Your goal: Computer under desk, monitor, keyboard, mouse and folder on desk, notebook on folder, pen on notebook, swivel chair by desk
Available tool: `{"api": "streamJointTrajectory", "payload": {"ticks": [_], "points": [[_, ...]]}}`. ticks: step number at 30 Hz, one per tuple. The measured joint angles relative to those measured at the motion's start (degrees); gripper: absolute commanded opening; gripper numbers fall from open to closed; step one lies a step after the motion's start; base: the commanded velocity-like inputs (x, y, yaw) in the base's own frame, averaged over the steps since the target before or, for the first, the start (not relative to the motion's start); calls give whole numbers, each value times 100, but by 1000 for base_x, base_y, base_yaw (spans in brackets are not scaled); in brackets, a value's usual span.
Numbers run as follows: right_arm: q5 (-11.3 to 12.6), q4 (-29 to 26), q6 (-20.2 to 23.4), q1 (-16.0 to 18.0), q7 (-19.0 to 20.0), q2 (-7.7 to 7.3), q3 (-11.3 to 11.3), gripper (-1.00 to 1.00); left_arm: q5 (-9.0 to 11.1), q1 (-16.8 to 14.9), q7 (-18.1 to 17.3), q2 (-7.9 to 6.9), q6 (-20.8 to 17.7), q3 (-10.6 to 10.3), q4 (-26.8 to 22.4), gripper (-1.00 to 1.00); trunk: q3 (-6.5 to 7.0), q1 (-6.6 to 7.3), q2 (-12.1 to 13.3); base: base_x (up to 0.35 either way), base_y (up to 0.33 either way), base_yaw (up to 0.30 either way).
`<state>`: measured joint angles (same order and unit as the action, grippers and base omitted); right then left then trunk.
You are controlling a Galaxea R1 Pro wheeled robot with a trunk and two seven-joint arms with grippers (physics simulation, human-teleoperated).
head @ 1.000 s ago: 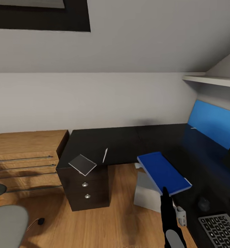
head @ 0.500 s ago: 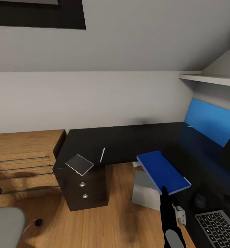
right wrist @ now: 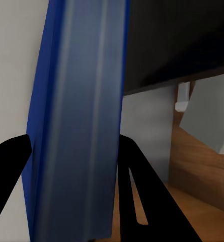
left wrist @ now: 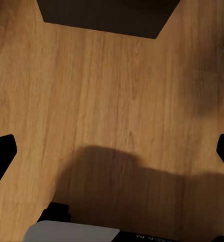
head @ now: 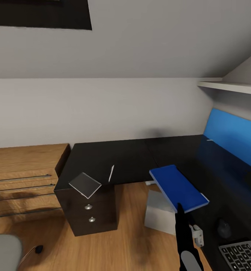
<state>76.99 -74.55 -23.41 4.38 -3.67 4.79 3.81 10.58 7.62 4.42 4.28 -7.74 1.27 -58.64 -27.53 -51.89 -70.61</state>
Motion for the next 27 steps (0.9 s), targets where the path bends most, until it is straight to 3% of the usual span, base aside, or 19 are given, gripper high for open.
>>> {"api": "streamJointTrajectory", "payload": {"ticks": [9, 14, 17, 20, 27], "points": [[-32, -1, -7, 62, -366, -67, -60, -100, 9, 0, 8, 0, -11, 0, 9, 100, 0, -3, 0, 49, 0, 0], [-43, 30, -15, 204, -476, -184, -306, -100, 9, 0, 8, 0, -10, 0, 9, 100, 0, -3, 1, 2, 0, 0], [-138, 195, -26, 373, -666, -256, -400, -100, 9, 1, 8, 0, -10, 1, 8, 100, 0, -3, 1, 0, 0, 0], [-396, 532, -26, 613, -875, -318, -447, -100, 9, 1, 8, 0, -11, 1, 8, 100, 0, -3, 1, 0, 0, 0], [-490, 711, -22, 738, -1055, -350, -509, -100, 9, 1, 8, 0, -9, 1, 8, 100, 0, -3, 0, 0, 0, 0]]}}
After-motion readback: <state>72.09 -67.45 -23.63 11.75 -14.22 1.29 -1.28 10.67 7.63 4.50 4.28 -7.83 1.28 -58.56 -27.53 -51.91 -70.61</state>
